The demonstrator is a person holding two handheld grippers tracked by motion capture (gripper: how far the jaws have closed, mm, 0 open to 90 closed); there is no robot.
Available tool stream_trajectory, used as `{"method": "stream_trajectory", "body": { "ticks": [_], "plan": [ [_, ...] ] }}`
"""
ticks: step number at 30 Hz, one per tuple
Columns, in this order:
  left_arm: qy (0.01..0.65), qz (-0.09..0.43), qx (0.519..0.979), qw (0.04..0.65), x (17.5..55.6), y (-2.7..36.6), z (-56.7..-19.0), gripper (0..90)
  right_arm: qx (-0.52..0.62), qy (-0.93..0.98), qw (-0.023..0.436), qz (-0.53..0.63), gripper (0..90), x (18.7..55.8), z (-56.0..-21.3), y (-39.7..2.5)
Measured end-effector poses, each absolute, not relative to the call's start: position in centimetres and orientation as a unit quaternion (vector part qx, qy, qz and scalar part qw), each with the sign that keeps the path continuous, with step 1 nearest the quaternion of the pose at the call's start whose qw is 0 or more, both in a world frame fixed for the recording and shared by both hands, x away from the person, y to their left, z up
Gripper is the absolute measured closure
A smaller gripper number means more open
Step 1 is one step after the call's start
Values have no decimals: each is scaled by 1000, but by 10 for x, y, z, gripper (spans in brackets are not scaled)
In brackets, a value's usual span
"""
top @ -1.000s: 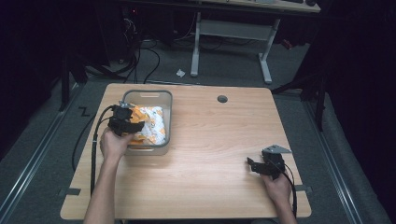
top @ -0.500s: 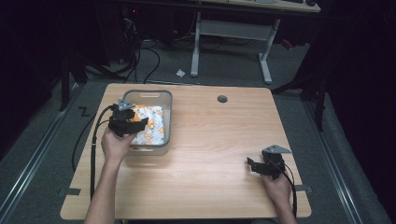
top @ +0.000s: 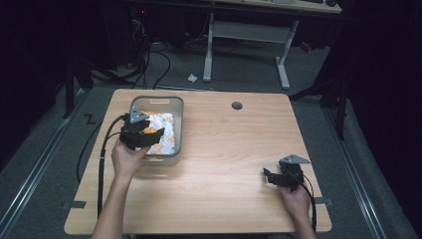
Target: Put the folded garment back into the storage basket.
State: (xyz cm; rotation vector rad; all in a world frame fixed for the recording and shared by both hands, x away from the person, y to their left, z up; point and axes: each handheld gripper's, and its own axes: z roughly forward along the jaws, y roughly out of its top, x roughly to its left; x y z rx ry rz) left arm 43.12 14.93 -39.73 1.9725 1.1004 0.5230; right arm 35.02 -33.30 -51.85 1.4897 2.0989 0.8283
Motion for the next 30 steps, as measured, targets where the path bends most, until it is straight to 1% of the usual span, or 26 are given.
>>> {"method": "stream_trajectory", "body": {
  "ticks": [30],
  "plan": [
    [395,190,797,416,399,118,-398,397,538,758,217,299,264,350,-518,-333]
  ]
}}
